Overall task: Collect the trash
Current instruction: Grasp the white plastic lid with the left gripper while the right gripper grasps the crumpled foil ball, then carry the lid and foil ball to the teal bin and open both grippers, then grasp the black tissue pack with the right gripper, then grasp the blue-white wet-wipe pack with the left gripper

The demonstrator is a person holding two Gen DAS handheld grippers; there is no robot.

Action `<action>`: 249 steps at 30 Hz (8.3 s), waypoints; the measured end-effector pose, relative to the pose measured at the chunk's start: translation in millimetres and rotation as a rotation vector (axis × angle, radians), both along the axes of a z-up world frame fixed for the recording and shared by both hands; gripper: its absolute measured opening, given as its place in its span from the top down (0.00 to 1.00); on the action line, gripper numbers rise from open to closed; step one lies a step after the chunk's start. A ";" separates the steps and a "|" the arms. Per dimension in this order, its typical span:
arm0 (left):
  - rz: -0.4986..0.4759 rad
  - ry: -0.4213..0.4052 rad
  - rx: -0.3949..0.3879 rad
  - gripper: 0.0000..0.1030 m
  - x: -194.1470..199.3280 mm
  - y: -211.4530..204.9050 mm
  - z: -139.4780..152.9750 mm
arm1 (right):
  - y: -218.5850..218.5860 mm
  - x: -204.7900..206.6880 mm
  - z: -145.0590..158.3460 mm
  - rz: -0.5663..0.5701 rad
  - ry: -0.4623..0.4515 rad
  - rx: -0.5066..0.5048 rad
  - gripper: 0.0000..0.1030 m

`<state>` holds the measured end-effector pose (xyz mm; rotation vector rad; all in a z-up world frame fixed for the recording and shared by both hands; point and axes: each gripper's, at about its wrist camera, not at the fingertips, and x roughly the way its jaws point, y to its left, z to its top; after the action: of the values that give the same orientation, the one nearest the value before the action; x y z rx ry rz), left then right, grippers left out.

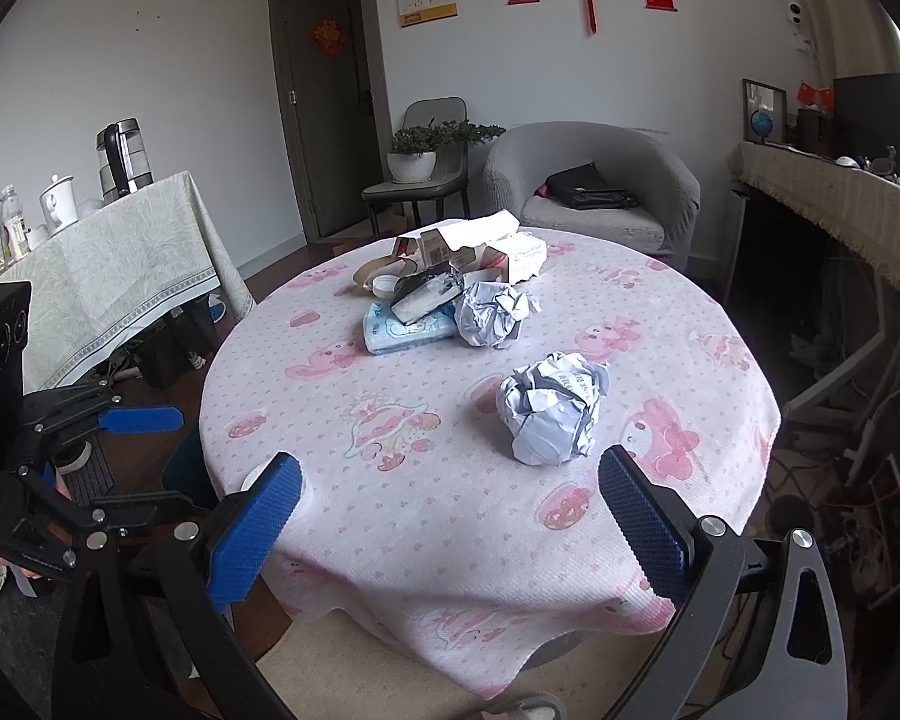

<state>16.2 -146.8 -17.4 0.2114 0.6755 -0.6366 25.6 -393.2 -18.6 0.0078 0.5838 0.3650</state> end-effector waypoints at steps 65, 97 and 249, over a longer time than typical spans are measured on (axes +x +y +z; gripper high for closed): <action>0.620 0.130 -0.008 0.59 141.9 228.3 -15.0 | 225.1 180.0 28.9 0.306 0.087 0.049 0.49; 0.771 0.481 0.013 0.47 117.1 358.1 -121.6 | 423.8 188.3 -49.8 0.546 0.304 -0.081 0.49; -0.026 0.141 0.082 0.36 196.0 -48.9 -21.1 | -36.4 150.7 21.6 0.085 0.148 0.226 0.50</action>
<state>212.2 -195.6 -38.6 0.2534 0.8367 -0.6538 176.3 -429.5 2.9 0.2287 0.6877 0.5146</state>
